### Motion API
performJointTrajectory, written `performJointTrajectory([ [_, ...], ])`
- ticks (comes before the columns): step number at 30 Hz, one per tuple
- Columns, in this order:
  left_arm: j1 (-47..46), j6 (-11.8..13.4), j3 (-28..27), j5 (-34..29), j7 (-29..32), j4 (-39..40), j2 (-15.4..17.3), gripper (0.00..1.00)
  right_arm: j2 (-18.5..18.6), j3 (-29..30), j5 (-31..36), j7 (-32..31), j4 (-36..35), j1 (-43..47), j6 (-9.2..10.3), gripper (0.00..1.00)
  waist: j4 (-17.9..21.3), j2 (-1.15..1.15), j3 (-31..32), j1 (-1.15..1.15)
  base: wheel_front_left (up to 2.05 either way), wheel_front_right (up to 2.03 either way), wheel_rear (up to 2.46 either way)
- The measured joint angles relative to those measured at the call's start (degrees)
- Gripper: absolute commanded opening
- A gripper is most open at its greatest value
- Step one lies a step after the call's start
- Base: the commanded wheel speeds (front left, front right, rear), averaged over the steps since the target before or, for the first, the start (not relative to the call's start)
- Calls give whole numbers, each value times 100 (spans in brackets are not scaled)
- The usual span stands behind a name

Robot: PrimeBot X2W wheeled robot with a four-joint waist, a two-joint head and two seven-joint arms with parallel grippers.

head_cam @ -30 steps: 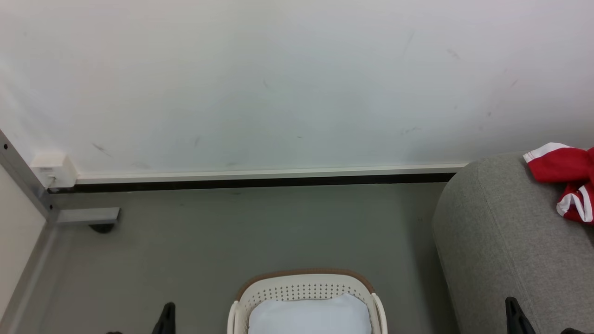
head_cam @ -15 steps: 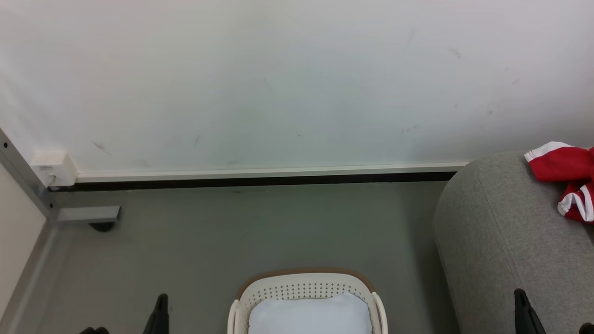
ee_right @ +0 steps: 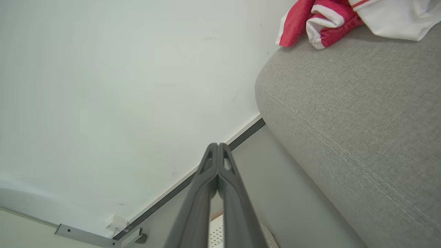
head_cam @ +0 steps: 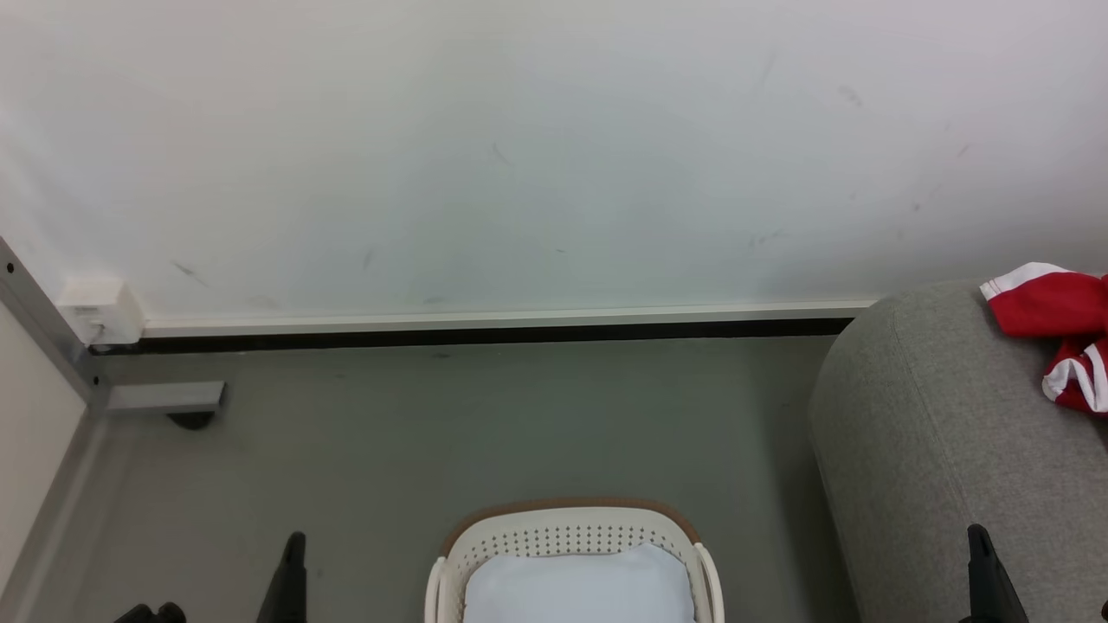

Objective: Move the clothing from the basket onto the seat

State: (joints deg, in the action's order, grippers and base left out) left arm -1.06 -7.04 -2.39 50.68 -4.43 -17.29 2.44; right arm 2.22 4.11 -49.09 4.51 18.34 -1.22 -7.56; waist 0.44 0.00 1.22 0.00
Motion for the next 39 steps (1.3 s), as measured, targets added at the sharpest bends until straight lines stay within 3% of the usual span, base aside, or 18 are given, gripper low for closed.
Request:
performJointTrajectory([
  [39,-268,-8,-234,2304,627,174,8,0,18,138,-2393,-626,-235,-271,0,0,-21,0,-67,0,0,0,0],
])
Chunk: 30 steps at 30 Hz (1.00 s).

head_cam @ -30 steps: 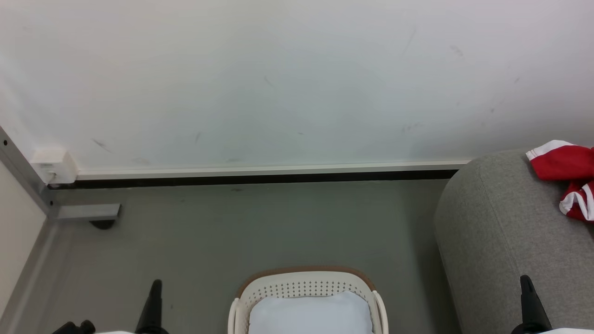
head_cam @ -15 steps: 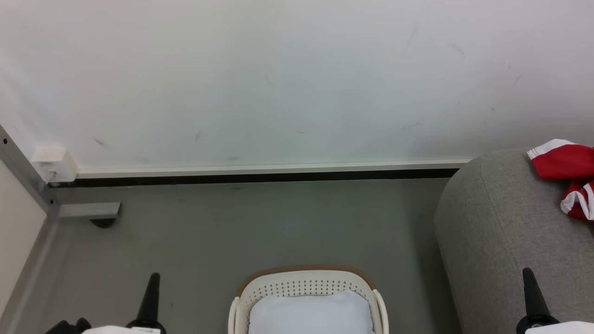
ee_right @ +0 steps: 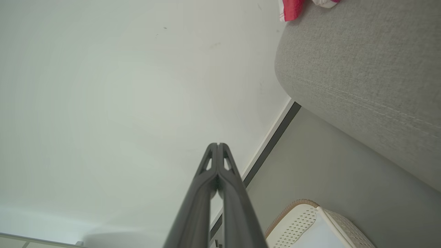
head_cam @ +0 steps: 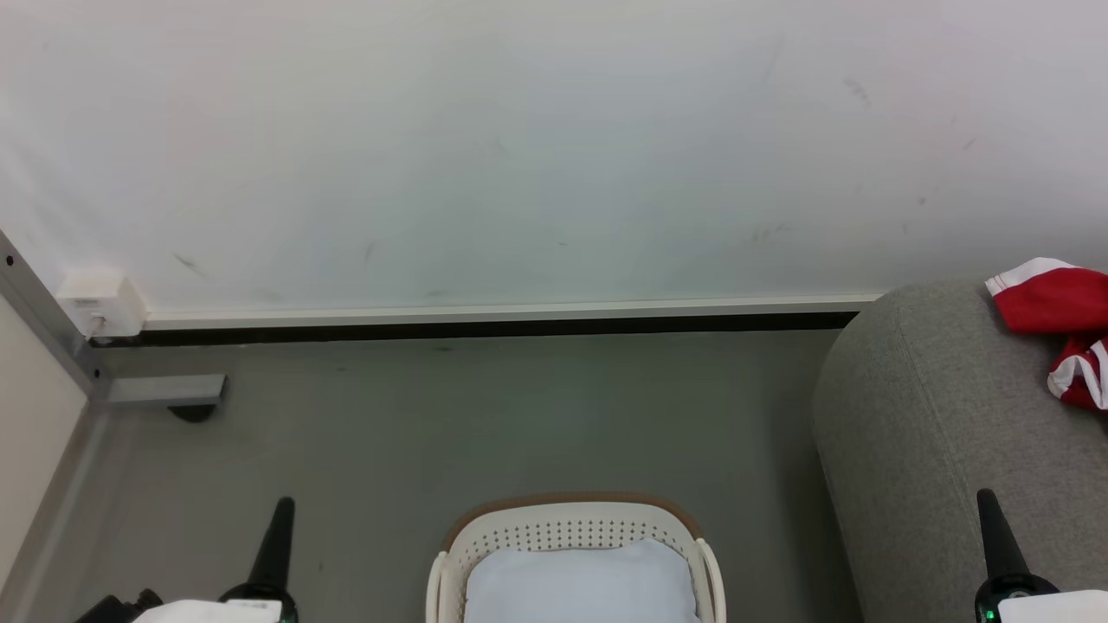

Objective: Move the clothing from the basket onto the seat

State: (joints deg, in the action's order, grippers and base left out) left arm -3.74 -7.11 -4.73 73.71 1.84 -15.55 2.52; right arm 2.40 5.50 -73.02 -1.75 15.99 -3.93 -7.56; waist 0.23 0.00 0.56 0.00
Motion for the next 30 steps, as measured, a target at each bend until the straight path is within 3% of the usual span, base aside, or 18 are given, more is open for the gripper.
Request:
performJointTrajectory([
  [30,-168,-18,-124,1361,346,107,8,0,18,65,-1385,-347,-135,-159,1,0,-16,0,-51,0,0,0,0],
])
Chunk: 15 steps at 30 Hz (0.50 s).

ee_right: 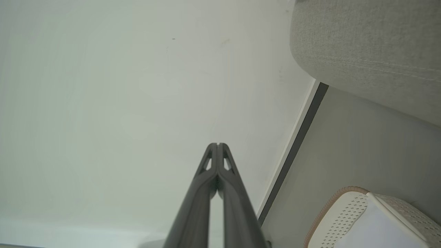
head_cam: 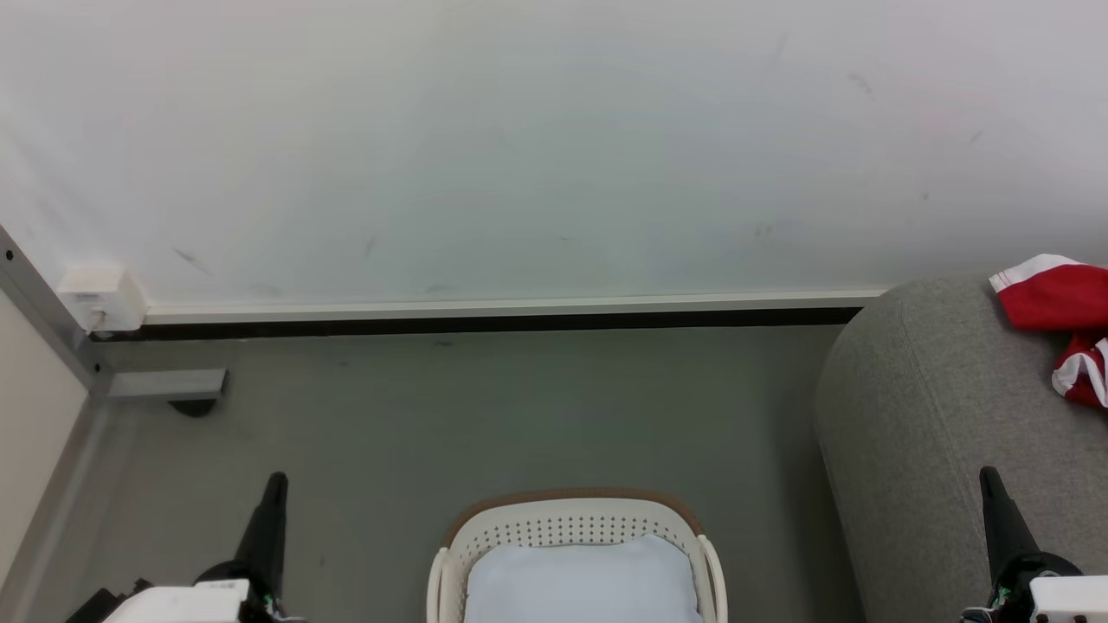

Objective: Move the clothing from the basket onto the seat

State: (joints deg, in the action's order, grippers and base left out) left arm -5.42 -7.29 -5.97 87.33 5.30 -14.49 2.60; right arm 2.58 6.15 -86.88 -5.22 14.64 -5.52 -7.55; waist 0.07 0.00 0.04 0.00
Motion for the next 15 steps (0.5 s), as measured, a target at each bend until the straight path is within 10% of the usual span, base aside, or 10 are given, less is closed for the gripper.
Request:
performJointTrajectory([
  [15,-58,-2,-54,468,124,34,4,0,8,29,-550,-130,-48,-36,0,0,-7,0,-22,0,0,0,0],
])
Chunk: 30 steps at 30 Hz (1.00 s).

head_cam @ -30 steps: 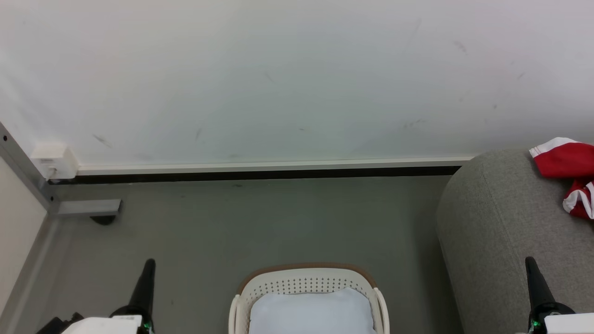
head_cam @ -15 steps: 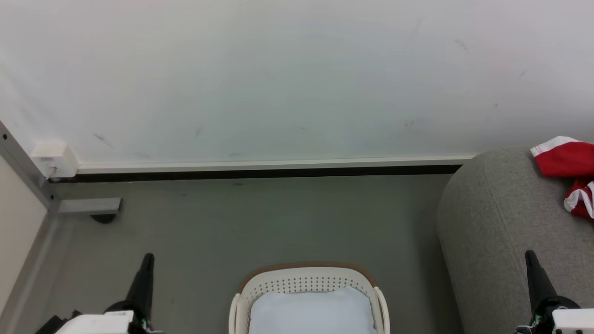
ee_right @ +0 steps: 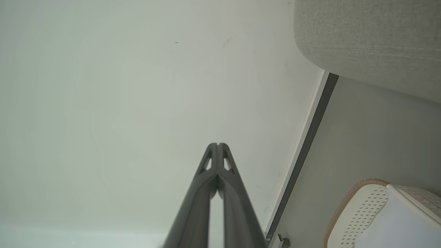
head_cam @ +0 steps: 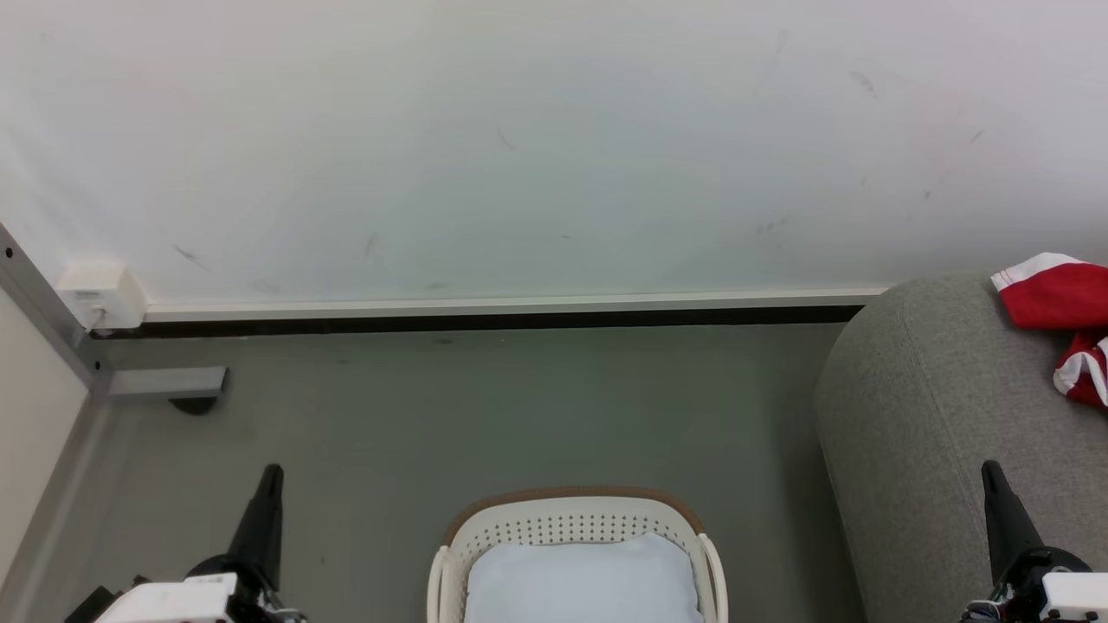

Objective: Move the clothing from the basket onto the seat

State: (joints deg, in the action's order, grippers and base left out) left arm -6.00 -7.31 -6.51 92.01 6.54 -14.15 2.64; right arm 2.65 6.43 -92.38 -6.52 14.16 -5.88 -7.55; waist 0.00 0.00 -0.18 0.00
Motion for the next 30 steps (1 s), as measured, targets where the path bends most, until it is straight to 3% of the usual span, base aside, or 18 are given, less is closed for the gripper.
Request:
performJointTrajectory([
  [30,-1,-5,-1,1,0,1,1,0,2,1,0,0,-2,-2,0,0,0,0,0,0,0,0,0],
])
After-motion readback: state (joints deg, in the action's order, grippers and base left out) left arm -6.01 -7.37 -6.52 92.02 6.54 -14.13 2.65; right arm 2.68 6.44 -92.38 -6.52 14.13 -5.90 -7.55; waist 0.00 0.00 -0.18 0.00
